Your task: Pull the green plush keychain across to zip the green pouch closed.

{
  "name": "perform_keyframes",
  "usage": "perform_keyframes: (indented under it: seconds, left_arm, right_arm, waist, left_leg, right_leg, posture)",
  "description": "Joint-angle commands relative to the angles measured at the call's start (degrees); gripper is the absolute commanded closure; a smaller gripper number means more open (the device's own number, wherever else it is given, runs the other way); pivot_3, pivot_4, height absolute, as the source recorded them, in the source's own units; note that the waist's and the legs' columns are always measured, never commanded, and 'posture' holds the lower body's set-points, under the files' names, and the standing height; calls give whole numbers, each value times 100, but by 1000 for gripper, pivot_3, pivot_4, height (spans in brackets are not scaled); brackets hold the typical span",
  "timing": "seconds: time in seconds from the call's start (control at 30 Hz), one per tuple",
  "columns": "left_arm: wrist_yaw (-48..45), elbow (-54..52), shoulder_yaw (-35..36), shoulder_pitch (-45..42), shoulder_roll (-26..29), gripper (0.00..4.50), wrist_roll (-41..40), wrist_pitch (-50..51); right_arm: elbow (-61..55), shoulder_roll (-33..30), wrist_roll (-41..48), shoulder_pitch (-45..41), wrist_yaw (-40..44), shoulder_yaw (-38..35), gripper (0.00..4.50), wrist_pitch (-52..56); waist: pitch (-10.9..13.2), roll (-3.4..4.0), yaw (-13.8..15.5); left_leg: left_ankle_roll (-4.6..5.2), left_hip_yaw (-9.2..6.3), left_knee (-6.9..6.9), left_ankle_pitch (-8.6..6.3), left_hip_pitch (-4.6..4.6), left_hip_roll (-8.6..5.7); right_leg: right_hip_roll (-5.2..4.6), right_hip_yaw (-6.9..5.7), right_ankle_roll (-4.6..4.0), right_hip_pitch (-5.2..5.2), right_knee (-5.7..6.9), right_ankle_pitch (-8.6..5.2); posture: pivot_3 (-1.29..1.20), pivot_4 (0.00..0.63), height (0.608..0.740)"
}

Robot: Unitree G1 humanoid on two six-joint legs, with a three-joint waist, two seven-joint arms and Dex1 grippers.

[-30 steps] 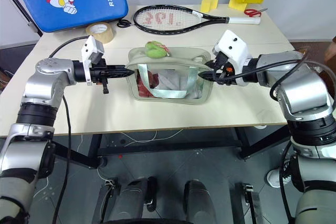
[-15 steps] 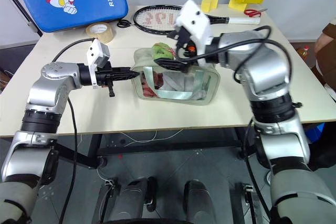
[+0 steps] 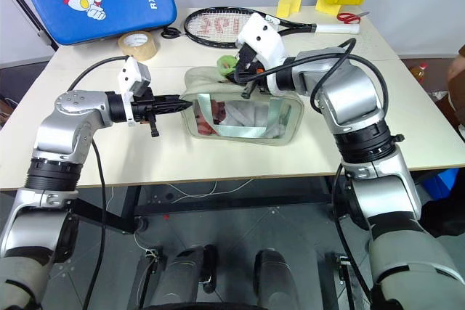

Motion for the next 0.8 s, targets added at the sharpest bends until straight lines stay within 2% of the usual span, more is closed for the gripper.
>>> perform_keyframes:
  seconds: [0.03, 0.1, 0.2, 0.37, 0.5, 0.63, 0.8]
  left_arm:
    - [188, 88, 145, -83, 33, 4500, -29, 31]
    - [241, 128, 149, -92, 30, 4500, -30, 44]
    - [290, 165, 163, -106, 9, 4500, -61, 70]
    - [389, 233, 168, -159, -16, 4500, -87, 99]
    - [464, 186, 178, -158, -14, 4500, -129, 134]
    - [522, 93, 189, -93, 7, 4500, -151, 166]
    - [579, -20, 198, -41, 0, 4500, -209, 245]
  right_arm:
    - [-590, -1002, -250, 452, -84, -619, 4470, 176]
    - [-738, -1684, -378, 904, -108, -900, 4470, 173]
    - [-546, -2304, -610, 1488, -287, -1227, 4470, -19]
    - [118, -2663, -1100, 2148, -801, -1358, 4470, -351]
    - [-484, -2384, -757, 2697, -590, -1260, 4470, -266]
    - [-1079, -1832, -529, 3045, -568, -931, 4470, -124]
    - [-939, -1355, -770, 3207, -748, -505, 4470, -115]
  waist:
    - [0, 0, 27]
    - [0, -1, 86]
    - [-2, 3, 60]
    - [-3, 5, 28]
    - [-3, 4, 10]
    - [-4, 3, -33]
    - [-5, 2, -26]
  left_leg:
    - [0, 0, 0, 0, 0, 0]
    - [1, 1, 1, -1, -1, -1]
    - [2, 10, -1, -2, 5, 0]
    - [2, 13, -10, -1, 11, 4]
    - [2, 11, -9, -1, 8, 3]
    - [2, 6, -5, -1, 10, 4]
    - [2, -5, -7, -1, 10, 6]
  right_leg:
    - [0, 0, 0, 0, 0, 0]
    - [-2, -1, 0, 0, -6, 0]
    - [-4, 7, -1, 1, -9, 0]
    - [0, 14, -1, 1, -10, 0]
    - [0, 14, 0, 0, -11, 0]
    - [3, 13, 1, 4, -10, 1]
    - [7, 13, 1, 3, -9, 1]
  posture:
    - [0, 150, 740]
    - [0, 150, 740]
    - [0, 150, 740]
    - [0, 150, 740]
    - [0, 150, 740]
    - [0, 150, 740]
    - [0, 150, 740]
